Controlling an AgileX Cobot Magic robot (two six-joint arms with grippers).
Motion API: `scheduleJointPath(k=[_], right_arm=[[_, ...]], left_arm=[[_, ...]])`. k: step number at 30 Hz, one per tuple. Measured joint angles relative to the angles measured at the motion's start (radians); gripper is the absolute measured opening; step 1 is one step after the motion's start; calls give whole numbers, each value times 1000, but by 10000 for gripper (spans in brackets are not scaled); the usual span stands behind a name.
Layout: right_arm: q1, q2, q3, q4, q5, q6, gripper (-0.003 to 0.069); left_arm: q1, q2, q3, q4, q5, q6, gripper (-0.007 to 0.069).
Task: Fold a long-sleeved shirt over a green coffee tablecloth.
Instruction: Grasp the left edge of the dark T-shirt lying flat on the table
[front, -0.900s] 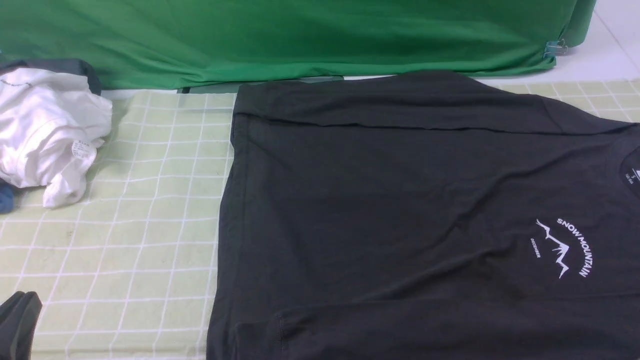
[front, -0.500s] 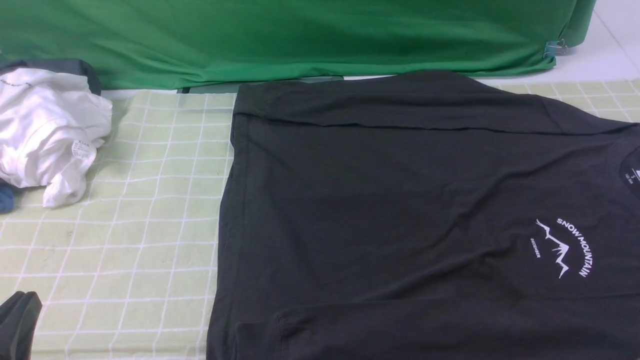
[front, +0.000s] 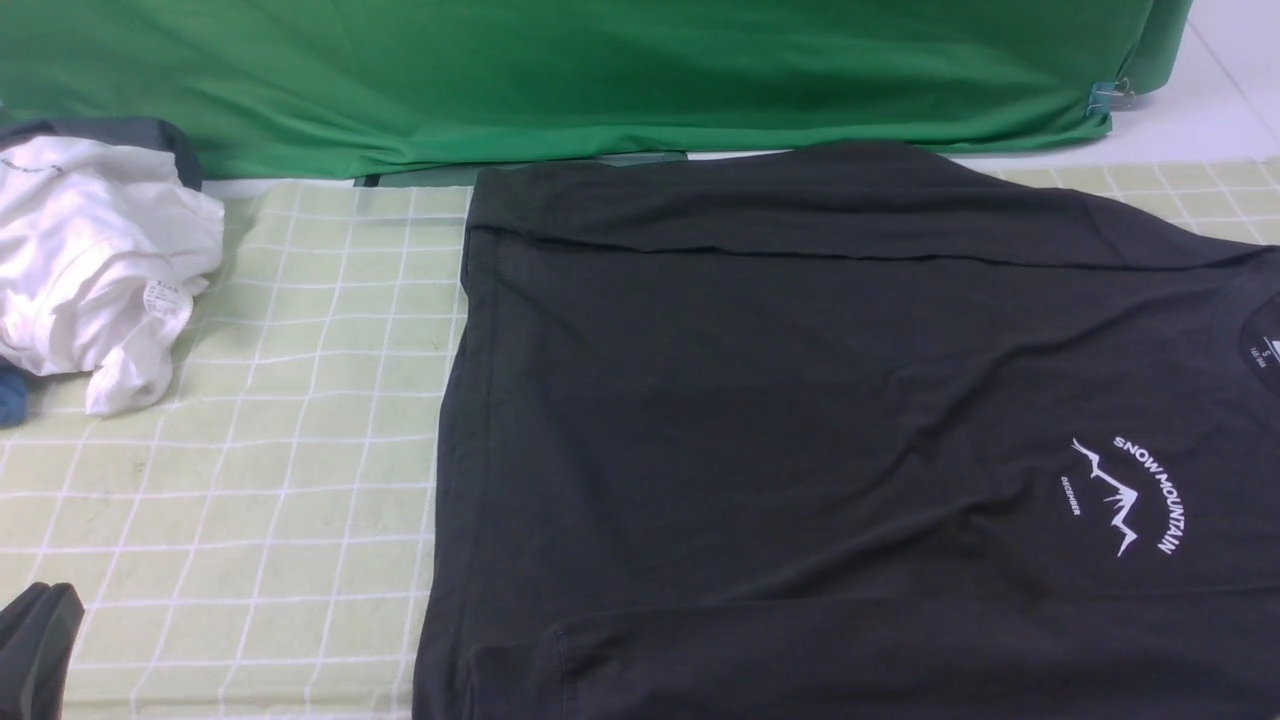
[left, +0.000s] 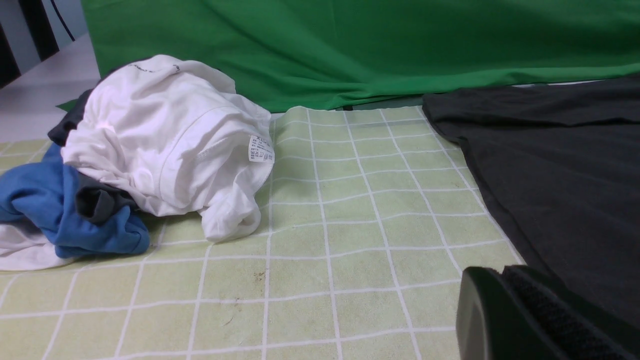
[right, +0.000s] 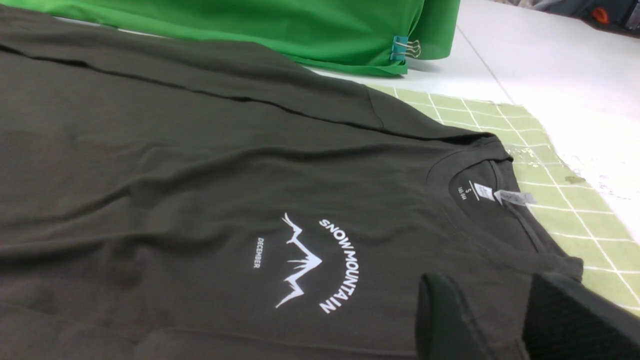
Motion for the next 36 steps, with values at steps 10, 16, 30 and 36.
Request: scheduleJointPath(k=[10,16,30,36], right_arm=[[0,0,0,0,-2,0,244],[0,0,0,1,-46,1,244],[0,0,0,260,-61,891,245],[4,0,0,266,-92,903,187]], left_arm=[[0,0,0,0,0,0,17],[0,0,0,-4,0,-2,17],[0,0,0,-826,-15,-365,17],[0,0,0,-812,-100,-401,17]])
